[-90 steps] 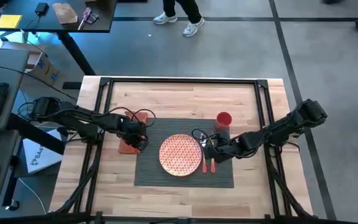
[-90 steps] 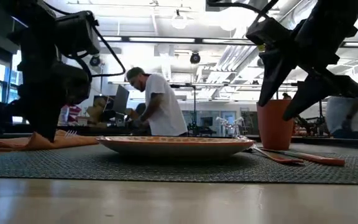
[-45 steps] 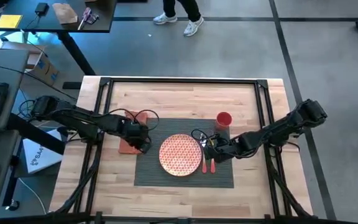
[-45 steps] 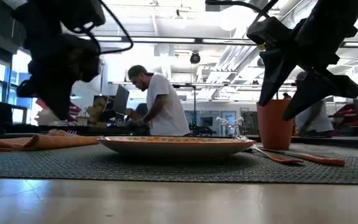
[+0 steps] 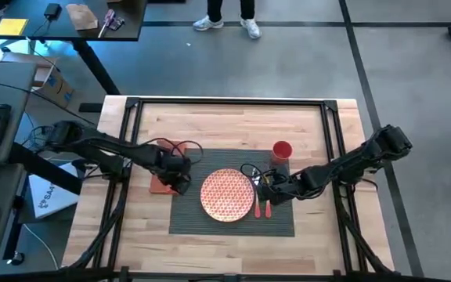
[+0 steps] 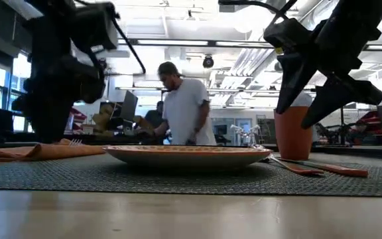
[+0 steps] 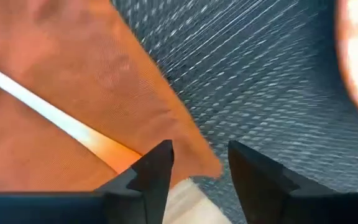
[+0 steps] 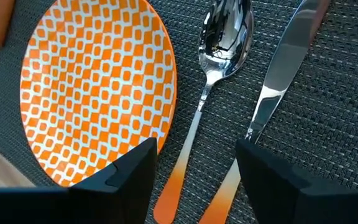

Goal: Set table place
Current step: Put the orange table napkin with fork beside the orange plate on the table mat

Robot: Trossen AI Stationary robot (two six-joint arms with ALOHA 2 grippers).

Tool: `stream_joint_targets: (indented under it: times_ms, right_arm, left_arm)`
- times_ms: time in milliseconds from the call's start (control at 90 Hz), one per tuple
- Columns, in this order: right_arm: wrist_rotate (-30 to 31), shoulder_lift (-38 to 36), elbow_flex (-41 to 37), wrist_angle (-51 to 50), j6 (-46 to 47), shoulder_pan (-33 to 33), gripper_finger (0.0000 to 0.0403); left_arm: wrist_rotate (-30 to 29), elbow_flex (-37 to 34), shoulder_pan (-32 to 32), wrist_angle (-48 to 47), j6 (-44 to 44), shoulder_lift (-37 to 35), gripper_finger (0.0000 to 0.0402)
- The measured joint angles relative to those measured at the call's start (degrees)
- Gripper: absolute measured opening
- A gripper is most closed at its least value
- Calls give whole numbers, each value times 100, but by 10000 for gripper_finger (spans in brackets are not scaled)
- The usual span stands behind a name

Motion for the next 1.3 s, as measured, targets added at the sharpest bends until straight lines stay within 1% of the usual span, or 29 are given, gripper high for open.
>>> stream_joint_targets:
  times_ms: [156, 256, 344, 444, 500, 589, 667, 800, 911, 1044, 1144, 1300]
  right_arm:
    - [-2, 0, 0, 47, 9, 0, 204]
    - [0, 0, 0, 67, 15, 0, 204]
    - [-2, 0, 0, 69, 15, 0, 204]
    - [3, 0, 0, 74, 0, 0, 204]
    - [47, 0, 0, 73, 0, 0, 204]
    - [59, 0, 0, 75, 0, 0, 204]
    - [66, 0, 0, 80, 0, 0, 204]
    - [66, 0, 0, 84, 0, 0, 204]
    - [63, 0, 0, 94, 15, 0, 203]
    - [10, 0, 0, 163, 39, 0, 203]
    - [-9, 0, 0, 180, 42, 0, 203]
    - [-39, 0, 0, 209, 42, 0, 204]
  left_arm:
    - [8, 118, -21, -81, 79, 407, 140]
    - [-11, 227, -59, -187, 229, 522, 123]
    - [20, 294, -81, -214, 362, 525, 87]
    - [120, 444, -83, -236, 458, 477, 24]
    - [180, 589, -99, -288, 501, 446, 9]
    - [159, 846, -162, -455, 574, 451, 11]
    - [138, 999, -233, -535, 725, 449, 4]
    - [144, 1032, -323, -485, 981, 455, 2]
    - [203, 1032, -503, -71, 1141, 521, 1]
    - [264, 1032, -833, 633, 1058, 579, 0]
    - [110, 1032, -1115, 1159, 1053, 658, 0]
    - [-236, 1032, -1525, 1602, 1257, 851, 0]
